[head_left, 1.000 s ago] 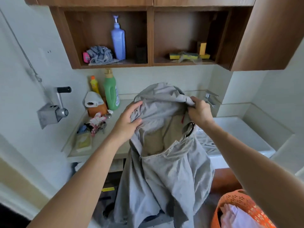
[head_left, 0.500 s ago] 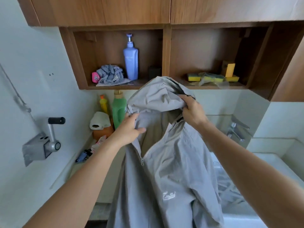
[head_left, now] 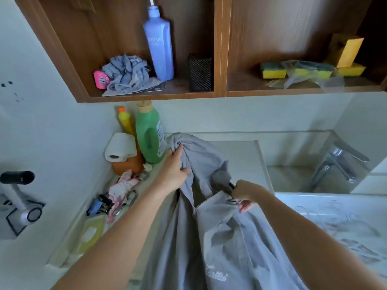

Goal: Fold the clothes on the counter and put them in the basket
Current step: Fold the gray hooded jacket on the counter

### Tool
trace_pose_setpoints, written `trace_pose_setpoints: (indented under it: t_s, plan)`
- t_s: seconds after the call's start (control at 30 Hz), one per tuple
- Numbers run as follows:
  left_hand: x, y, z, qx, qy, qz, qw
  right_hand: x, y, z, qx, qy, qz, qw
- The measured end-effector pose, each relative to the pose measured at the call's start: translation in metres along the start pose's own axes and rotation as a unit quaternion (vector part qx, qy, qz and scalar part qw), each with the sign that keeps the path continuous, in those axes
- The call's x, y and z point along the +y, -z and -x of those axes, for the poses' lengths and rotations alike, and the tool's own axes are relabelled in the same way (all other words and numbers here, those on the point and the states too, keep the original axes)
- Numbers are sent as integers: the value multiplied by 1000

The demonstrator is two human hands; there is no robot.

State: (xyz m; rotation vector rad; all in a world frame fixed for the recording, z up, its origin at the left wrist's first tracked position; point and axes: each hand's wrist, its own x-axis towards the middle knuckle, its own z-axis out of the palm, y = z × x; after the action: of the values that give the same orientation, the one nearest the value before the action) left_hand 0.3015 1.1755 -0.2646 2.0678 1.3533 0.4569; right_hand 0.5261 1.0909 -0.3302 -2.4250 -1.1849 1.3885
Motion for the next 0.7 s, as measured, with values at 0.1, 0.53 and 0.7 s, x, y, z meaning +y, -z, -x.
trace_pose_setpoints:
  t_s: [0.1,0.53,0.7]
  plan:
    - [-15,3,-20,-27,45,29,998,4,13,-19,35,40,101,993]
    - [-5,52,-138,216,-109,55,969,-67,128,-24,458,355,-269,770]
    - [-62,9,-155,125,-88,64,986,-40,121,-65,427,227,-166,859]
